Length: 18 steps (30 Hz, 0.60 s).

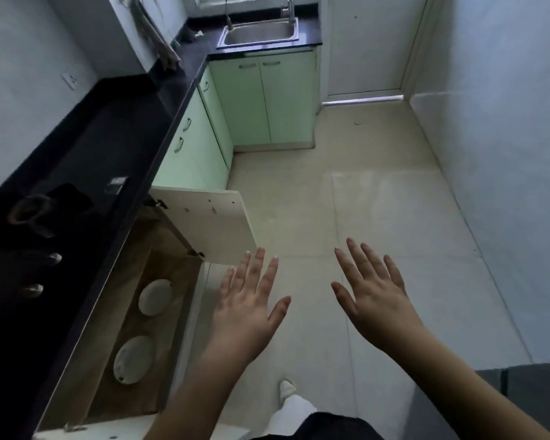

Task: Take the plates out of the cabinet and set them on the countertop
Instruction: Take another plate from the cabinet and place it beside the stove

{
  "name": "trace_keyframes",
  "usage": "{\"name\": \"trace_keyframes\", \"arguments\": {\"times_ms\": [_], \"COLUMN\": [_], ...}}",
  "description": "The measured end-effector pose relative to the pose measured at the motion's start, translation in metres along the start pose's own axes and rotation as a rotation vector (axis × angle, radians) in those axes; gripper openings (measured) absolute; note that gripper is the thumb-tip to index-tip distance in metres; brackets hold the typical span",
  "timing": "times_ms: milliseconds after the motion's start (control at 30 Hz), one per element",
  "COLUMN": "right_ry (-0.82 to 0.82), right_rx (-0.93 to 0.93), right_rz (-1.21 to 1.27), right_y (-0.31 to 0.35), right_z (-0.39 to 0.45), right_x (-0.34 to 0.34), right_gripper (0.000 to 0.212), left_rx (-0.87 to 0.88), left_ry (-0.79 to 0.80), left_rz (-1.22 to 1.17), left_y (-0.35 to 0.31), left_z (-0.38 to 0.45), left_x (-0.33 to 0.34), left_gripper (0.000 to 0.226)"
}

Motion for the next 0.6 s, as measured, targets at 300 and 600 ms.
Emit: {"name": "trace_keyframes", "arguments": {"times_ms": [300, 600], "right_ry": [0.047, 0.101], "right_rx": [-0.202, -0.404], "right_rz": [-0.071, -0.102], "right_y": [0.057, 0.134], "right_z": [0.114, 0.211], "right_x": [0.007, 0.014], "right_gripper": [0.072, 0.072], "left_rx": [-0.21, -0.407], "left_ry": [-0.048, -0.088], "left_rz": [-0.008, -0.053], "left_y": [0.088, 0.174], "left_z": [0.052, 0.079], "left_x": [-0.01, -0.03], "left_gripper": [0.073, 0.072]}}
Point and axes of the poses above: each hand's wrist, its own z-axis towards the middle knuckle, its own x-axis out of the palm, y = z × x, the point moved 8 cm from there along z, towards the middle knuckle, and after that the axes turned 3 degrees about -x, right-handed, at the moved point
